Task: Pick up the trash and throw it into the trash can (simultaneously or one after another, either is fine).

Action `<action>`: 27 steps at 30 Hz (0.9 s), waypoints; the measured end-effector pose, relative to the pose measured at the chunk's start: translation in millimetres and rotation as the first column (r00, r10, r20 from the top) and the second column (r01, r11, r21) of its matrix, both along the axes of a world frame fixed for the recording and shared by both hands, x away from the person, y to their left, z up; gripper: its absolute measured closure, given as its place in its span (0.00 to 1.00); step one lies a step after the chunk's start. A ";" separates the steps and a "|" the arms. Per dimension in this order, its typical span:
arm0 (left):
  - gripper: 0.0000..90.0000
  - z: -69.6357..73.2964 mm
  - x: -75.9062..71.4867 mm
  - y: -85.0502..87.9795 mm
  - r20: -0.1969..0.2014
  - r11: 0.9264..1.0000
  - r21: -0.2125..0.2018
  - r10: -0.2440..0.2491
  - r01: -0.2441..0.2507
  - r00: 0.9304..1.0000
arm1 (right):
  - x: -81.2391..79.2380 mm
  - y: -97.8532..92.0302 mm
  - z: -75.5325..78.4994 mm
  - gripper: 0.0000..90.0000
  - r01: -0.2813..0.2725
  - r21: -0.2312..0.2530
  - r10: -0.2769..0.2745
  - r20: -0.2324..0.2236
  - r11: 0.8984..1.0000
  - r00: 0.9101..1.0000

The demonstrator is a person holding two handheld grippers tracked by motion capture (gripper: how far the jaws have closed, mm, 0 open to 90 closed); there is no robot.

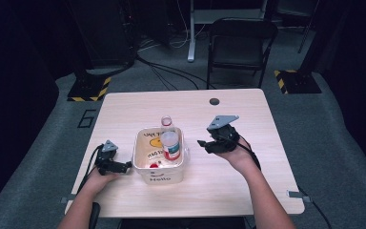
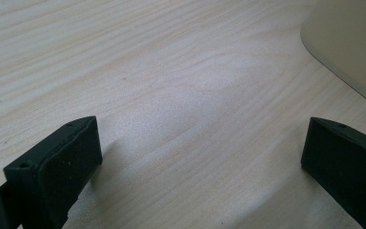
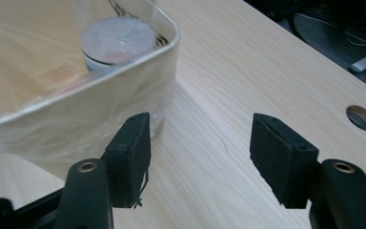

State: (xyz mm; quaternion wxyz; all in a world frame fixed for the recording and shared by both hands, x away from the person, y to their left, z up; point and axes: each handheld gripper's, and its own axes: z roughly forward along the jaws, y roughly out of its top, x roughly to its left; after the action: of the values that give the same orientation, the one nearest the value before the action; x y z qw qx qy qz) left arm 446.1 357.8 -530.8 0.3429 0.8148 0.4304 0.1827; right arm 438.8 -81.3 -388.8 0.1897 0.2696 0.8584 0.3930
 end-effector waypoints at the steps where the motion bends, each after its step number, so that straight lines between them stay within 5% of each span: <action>1: 0.00 -0.2 -0.3 -0.4 -0.002 1.000 -0.005 0.004 -0.004 1.000 | 0.1 -2.6 -2.3 0.43 0.011 -0.001 -0.011 0.002 1.000 1.000; 15: 0.00 -0.2 -0.7 -0.1 0.001 1.000 -0.002 0.001 -0.001 1.000 | 12.4 -36.1 -18.8 0.42 0.123 0.044 -0.122 -0.013 0.991 0.992; 27: 0.00 -0.1 -0.8 0.0 0.000 1.000 -0.003 0.001 -0.001 1.000 | 14.0 -56.2 -44.9 0.42 0.217 0.070 -0.213 -0.054 0.974 0.975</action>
State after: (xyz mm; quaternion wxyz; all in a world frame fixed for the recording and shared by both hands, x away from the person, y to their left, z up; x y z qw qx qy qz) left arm 445.4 357.8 -530.9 0.3438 0.8141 0.4312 0.1822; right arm 452.9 -137.5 -433.7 0.2009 0.3769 0.8130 0.3958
